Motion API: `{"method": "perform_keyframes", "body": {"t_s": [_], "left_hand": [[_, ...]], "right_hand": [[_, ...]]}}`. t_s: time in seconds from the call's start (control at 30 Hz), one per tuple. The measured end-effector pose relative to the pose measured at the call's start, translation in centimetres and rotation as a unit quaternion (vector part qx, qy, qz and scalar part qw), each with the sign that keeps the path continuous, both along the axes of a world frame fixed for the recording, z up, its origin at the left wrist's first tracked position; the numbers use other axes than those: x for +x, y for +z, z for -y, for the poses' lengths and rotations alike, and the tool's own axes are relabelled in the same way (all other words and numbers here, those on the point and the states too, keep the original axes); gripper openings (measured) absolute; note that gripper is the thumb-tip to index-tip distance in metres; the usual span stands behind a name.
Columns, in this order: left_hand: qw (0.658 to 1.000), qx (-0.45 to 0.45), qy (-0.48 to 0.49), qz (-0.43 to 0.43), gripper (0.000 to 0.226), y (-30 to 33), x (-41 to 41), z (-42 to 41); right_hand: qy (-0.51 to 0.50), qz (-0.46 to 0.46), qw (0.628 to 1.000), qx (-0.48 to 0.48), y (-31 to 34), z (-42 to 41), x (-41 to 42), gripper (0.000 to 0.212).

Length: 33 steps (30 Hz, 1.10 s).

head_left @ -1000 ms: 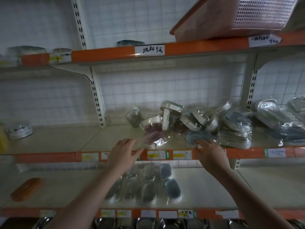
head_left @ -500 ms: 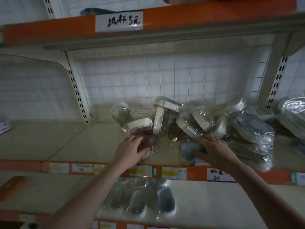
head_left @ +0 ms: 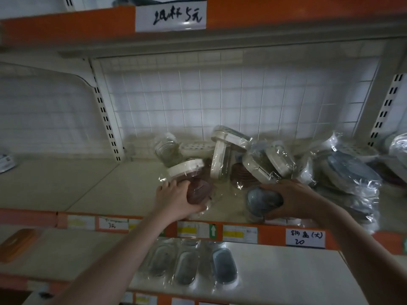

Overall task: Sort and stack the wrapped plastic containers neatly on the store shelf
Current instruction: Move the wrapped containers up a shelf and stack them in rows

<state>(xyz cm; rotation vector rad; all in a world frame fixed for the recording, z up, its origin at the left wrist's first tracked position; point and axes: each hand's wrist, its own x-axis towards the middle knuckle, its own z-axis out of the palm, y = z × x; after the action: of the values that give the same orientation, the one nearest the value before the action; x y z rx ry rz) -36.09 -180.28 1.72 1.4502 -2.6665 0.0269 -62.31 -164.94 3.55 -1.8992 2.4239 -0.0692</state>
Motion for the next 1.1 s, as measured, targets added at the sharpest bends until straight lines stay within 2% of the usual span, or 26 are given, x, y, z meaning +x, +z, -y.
{"method": "perform_keyframes", "body": {"t_s": [0.1,0.2,0.4,0.57,0.7,0.83,1.1], "left_hand": [[0.998,0.047,0.006,-0.031,0.094,0.0,0.0,-0.1],[0.994,0.079,-0.005,-0.07,0.091,0.1,-0.1,-0.4],[0.993,0.047,-0.002,-0.108,0.084,1.5,0.5,-0.1],[0.986,0.041,0.006,-0.162,0.079,3.0,1.7,-0.6],[0.978,0.001,0.011,-0.207,0.077,4.8,2.8,-1.1],[0.978,-0.006,0.008,-0.208,0.075,5.3,4.4,-2.4],[0.983,-0.007,-0.004,-0.186,0.076,2.1,7.8,-5.6]], "right_hand": [[-0.018,-0.025,0.999,-0.044,0.0,-0.1,0.9,0.091],[-0.021,0.002,0.997,-0.074,-0.2,-0.2,2.1,0.088],[-0.05,0.055,0.989,-0.129,0.3,-0.3,3.8,0.086],[-0.108,0.032,0.98,-0.167,1.1,-1.0,5.5,0.081],[-0.172,0.041,0.966,-0.189,1.1,-2.0,7.1,0.079],[-0.219,0.034,0.955,-0.198,0.6,-3.3,9.3,0.074],[-0.284,0.024,0.934,-0.216,-1.0,-6.5,14.0,0.07]]}}
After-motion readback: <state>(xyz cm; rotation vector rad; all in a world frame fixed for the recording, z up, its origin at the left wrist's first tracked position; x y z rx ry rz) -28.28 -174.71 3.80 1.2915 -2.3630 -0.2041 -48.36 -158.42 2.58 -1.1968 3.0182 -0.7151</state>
